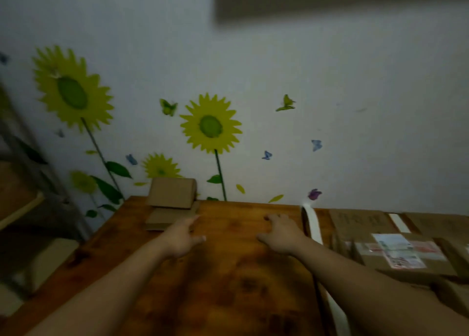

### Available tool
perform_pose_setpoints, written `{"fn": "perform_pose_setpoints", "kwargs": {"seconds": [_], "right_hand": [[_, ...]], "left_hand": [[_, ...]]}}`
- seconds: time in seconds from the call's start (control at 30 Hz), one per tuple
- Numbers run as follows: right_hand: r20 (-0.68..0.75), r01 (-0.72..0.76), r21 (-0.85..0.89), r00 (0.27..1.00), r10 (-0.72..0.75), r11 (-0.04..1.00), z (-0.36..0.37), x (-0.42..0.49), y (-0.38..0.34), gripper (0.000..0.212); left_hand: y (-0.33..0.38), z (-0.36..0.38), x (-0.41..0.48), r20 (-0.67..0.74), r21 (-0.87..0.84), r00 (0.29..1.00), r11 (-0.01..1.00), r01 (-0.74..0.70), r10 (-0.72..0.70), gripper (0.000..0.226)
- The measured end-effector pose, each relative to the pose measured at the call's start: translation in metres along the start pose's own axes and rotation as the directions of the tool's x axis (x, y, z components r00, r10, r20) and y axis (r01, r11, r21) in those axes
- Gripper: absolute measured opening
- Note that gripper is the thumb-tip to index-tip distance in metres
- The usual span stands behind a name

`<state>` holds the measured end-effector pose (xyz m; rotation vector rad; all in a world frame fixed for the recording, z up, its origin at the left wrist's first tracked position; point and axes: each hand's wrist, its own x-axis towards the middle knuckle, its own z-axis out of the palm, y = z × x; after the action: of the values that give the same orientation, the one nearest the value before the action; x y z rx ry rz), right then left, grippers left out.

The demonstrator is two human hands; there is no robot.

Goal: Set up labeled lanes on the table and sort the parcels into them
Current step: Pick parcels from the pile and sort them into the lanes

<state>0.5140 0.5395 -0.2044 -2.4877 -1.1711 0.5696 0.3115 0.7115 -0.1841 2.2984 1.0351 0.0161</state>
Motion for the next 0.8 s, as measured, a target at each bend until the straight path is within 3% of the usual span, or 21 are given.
{"fn": "perform_pose_setpoints", "kwargs": {"seconds": [0.23,0.5,0.8], "right_hand": [[0.030,0.060,0.016,0.998,-0.060,0.998,0.042,0.033,-0.110,0.078],[0.056,0.065,0.049,0.996,-0.068,0.997,0.065,0.131,-0.173,0.078],[0.172,-0.054,0.286,0.985,0.005,0.957,0.091,0.270,-0.209,0.070]], "left_hand": [[-0.104,-0.078,-0.006,-0.092,0.026,0.990,0.993,0.113,-0.111,0.077],[-0.165,-0.135,0.060,-0.111,0.033,0.977,0.982,0.185,-0.180,0.080],[-0.207,-0.159,0.185,-0.040,-0.067,0.975,0.974,0.217,-0.220,0.077]]}}
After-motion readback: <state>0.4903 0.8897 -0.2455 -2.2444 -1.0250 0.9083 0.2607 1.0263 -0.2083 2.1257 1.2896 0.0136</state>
